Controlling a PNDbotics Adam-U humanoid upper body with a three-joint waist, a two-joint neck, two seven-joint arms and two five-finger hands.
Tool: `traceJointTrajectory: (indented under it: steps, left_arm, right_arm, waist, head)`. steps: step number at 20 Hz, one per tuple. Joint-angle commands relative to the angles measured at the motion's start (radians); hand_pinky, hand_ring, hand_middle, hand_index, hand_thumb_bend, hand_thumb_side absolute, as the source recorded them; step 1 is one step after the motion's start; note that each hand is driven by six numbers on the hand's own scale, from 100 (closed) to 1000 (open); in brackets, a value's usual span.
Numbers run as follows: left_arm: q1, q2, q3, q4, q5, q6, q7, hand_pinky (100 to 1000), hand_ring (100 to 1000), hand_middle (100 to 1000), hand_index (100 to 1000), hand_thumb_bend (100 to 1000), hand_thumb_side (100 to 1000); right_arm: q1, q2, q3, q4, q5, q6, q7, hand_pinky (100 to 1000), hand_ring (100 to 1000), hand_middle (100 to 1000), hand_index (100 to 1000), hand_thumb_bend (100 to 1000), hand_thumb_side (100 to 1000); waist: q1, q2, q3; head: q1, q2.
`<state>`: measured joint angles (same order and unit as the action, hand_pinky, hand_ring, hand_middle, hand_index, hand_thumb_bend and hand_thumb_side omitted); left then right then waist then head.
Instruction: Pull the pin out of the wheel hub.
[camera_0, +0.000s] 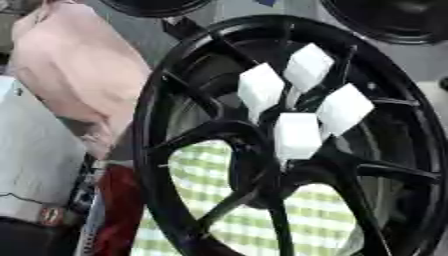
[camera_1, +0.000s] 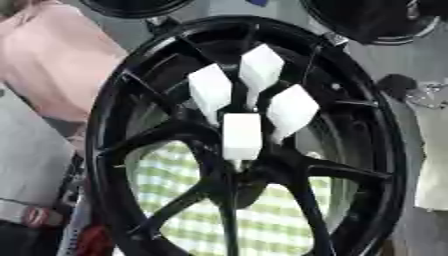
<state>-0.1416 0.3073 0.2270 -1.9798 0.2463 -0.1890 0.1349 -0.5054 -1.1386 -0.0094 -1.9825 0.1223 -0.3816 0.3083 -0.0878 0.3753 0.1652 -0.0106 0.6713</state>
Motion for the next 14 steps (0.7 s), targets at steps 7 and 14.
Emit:
traceJointTrajectory:
  steps: [7, 14]
  left_arm:
    - [0.000, 0.017, 0.011, -0.020, -0.006, -0.002, 0.004, 900, 629, 631, 795, 100, 784]
    - [-0.002, 0.018, 0.009, -0.020, -0.005, 0.000, 0.002, 900, 628, 631, 795, 100, 785]
  right_arm:
    - [-0.025, -0.024, -0.035, 0.005, -0.053, 0.033, -0.020, 835, 789, 673, 746, 365, 199]
    - [-0.025, -0.050, 0.021, -0.017, -0.017, -0.023, 0.065, 839, 810, 719, 789, 445, 179]
  waist:
    - [0.004, -0.029, -0.003]
    - [0.001, -0.031, 0.001]
  head:
    - [0.003, -0.001]
    - [-0.007, -0.007]
